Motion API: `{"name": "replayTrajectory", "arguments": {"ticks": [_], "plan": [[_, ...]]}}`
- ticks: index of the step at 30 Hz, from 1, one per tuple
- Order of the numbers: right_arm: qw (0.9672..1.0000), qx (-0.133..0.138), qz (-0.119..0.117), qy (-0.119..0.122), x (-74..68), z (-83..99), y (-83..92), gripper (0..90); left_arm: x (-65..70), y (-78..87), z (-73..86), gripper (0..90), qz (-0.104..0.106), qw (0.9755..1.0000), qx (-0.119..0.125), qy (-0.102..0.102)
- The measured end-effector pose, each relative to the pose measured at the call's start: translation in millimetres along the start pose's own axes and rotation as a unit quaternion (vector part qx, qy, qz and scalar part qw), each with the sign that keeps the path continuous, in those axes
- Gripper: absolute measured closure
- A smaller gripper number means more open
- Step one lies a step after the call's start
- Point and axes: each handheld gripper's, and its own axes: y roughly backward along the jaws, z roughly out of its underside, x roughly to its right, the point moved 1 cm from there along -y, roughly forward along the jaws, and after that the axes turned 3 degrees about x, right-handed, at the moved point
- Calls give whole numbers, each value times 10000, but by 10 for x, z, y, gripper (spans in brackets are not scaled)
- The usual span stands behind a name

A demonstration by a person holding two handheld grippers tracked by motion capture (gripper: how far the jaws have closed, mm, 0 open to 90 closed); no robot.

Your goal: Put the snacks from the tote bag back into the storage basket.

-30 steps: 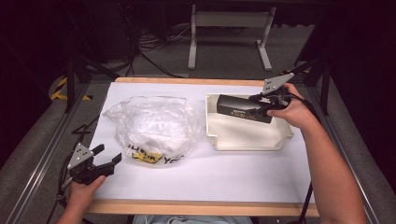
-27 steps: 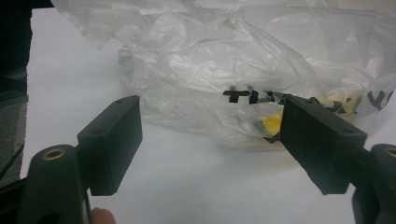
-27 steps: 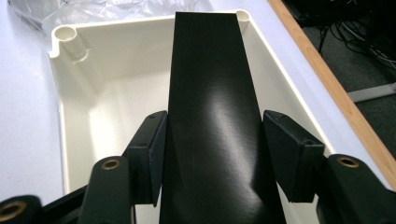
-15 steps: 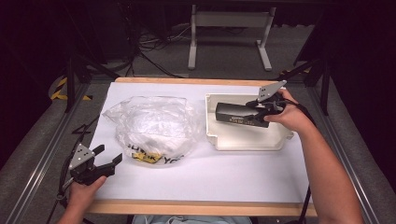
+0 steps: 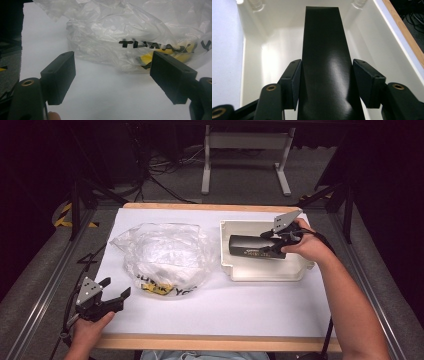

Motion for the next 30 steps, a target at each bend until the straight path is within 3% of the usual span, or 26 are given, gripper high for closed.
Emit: {"name": "replayTrajectory", "arguments": {"ticks": [30], "plan": [[9995, -69, -316, -1, 28, 88, -161, 430, -8, -2, 6, 214, -6, 10000, -8, 3]]}}
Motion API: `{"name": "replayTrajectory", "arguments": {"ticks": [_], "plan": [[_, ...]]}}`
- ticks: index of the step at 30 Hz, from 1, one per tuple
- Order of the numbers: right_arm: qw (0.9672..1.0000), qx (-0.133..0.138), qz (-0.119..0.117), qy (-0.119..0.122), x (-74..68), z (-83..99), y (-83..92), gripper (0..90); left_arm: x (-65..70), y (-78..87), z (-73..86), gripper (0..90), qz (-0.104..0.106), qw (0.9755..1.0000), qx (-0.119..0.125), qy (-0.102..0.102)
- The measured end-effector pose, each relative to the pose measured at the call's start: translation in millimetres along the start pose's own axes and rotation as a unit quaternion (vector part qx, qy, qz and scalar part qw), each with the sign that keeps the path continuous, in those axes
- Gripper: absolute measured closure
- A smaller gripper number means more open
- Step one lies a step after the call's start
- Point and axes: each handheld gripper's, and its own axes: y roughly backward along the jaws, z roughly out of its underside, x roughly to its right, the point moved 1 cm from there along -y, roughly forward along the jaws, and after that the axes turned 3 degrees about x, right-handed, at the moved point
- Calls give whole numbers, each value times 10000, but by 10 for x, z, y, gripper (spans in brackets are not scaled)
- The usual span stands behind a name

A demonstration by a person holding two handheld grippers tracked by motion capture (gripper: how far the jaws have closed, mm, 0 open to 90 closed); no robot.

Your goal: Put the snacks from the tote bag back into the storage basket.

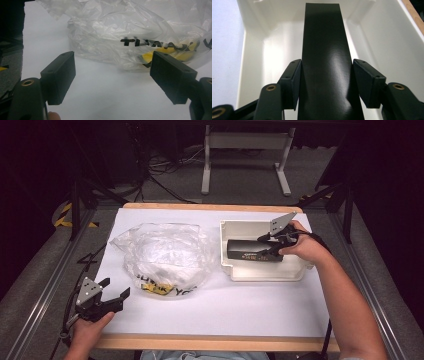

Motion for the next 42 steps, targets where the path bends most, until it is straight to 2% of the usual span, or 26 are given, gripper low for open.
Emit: {"name": "replayTrajectory", "arguments": {"ticks": [11, 18, 23, 30, 36, 39, 42], "plan": [[9999, -96, -80, 59, 16, 46, -28, 428, 25, -21, -9, 213, 59, 10000, -32, -57], [9993, -351, -119, 89, 13, 89, -54, 425, 33, -25, -13, 213, 74, 10000, -18, -51], [9992, -367, -120, 125, 17, 89, -51, 426, 36, -26, -15, 212, 83, 10000, -24, -49], [9986, -372, -298, 221, -9, 85, -52, 426, 42, -28, -16, 211, 97, 9999, -23, -45], [9981, -529, -190, 262, 10, 62, -50, 385, 48, -25, -18, 211, 95, 9999, -18, -73], [9985, -487, -123, 235, 26, 61, -46, 335, 42, -24, -18, 211, 105, 9999, -12, -56], [9986, -476, -82, 215, 23, 58, -26, 330, 38, -27, -21, 210, 116, 9999, -9, -63]]}}
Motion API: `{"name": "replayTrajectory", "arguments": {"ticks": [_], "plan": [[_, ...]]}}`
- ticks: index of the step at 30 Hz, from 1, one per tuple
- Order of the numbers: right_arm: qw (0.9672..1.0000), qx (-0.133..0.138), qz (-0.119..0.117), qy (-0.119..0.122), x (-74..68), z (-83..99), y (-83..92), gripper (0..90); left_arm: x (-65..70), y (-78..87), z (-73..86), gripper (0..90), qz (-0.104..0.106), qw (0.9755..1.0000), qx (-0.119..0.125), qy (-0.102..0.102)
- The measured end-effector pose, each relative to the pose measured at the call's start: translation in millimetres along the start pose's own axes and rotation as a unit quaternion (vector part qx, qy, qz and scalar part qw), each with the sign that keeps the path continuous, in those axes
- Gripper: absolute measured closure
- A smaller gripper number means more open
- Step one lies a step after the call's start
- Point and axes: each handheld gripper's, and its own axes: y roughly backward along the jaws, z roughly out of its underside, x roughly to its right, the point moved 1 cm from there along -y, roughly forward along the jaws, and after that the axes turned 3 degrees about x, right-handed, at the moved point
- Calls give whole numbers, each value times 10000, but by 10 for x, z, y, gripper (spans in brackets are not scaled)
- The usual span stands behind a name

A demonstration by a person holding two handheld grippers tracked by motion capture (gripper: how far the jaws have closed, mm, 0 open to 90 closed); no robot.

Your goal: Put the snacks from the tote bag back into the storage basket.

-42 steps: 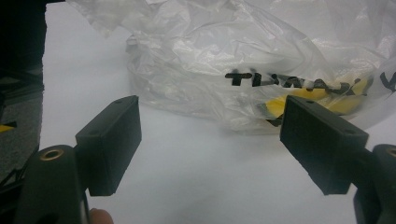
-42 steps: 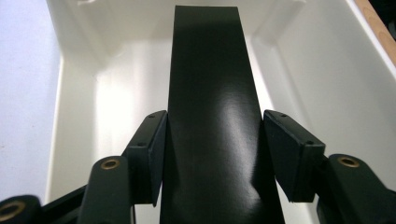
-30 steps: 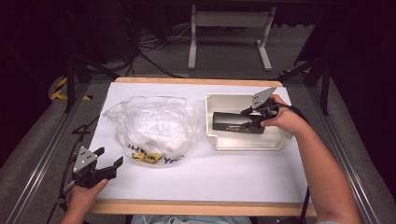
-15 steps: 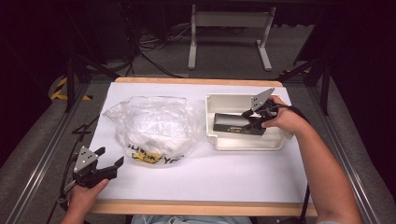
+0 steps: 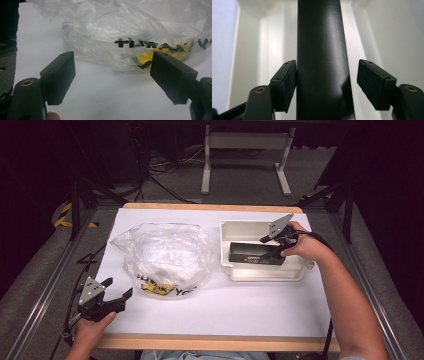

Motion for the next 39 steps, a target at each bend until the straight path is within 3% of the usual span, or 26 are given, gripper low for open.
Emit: {"name": "replayTrajectory", "arguments": {"ticks": [7, 13, 19, 22, 28, 39], "plan": [[9986, 360, 211, -311, -52, -50, 161, 284, 5, -31, -22, 210, 44, 10000, 12, -11], [9952, 604, 564, -517, -177, -139, 434, 263, 10, -81, -52, 211, 114, 9999, 35, -51], [9889, 905, 907, -750, -361, -239, 695, 251, 11, -125, -79, 211, 158, 9998, 53, -68], [9866, 865, 1030, -923, -502, -287, 810, 242, 5, -145, -96, 211, 171, 9998, 47, -57], [9756, 1099, 1452, -1225, -782, -349, 963, 241, 1, -174, -120, 211, 205, 9998, 64, -62], [9577, 1509, 1700, -1766, -1254, -346, 1023, 240, -8, -164, -135, 212, 264, 9996, 118, 25]]}}
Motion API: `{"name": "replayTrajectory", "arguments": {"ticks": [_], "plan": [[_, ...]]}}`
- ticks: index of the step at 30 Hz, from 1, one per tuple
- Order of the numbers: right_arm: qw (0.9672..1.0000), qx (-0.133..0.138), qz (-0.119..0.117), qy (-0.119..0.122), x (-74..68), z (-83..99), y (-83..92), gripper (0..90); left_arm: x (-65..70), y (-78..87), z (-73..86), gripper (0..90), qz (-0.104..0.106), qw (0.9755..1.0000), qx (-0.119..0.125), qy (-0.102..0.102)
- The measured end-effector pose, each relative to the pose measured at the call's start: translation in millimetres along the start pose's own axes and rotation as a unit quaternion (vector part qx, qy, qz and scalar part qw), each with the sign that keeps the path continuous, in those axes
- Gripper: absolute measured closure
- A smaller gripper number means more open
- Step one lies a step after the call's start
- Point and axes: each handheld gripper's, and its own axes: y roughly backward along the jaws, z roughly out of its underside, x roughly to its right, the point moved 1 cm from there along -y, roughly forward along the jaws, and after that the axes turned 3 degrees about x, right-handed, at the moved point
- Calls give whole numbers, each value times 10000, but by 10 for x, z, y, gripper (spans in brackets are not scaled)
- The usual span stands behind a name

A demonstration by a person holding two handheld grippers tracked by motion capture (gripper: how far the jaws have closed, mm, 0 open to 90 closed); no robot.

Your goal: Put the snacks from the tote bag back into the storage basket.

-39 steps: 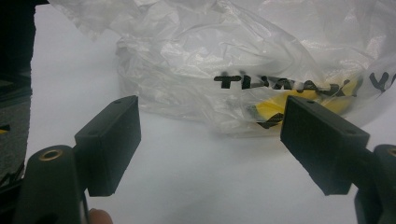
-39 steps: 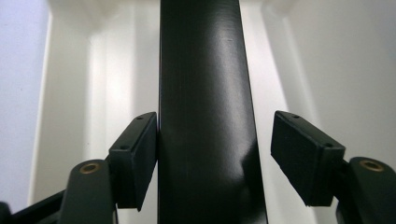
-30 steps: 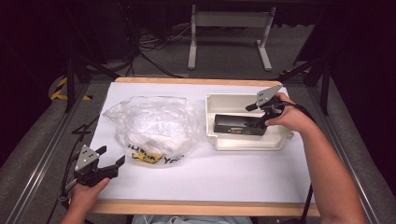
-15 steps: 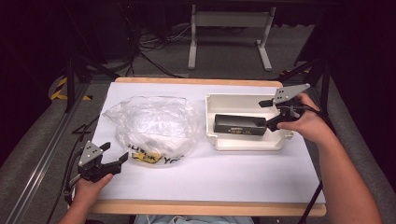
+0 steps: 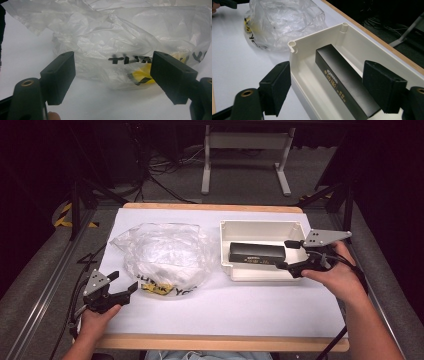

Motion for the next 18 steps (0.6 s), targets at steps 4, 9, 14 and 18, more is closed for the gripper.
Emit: {"name": "replayTrajectory", "arguments": {"ticks": [4, 9, 14, 18], "plan": [[9997, -26, 166, -190, -134, 115, 28, 241, 4, 0, 2, 212, -7, 10000, -7, -36], [9995, 21, 218, -241, -230, 246, 20, 241, 13, -4, 2, 212, -1, 10000, -21, -35], [9991, 115, 287, -289, -349, 364, 13, 238, 27, 5, 9, 211, -13, 10000, -49, -71], [9984, 123, 455, -319, -402, 487, -42, 231, 28, 30, 25, 212, -50, 9999, -53, -75]]}}
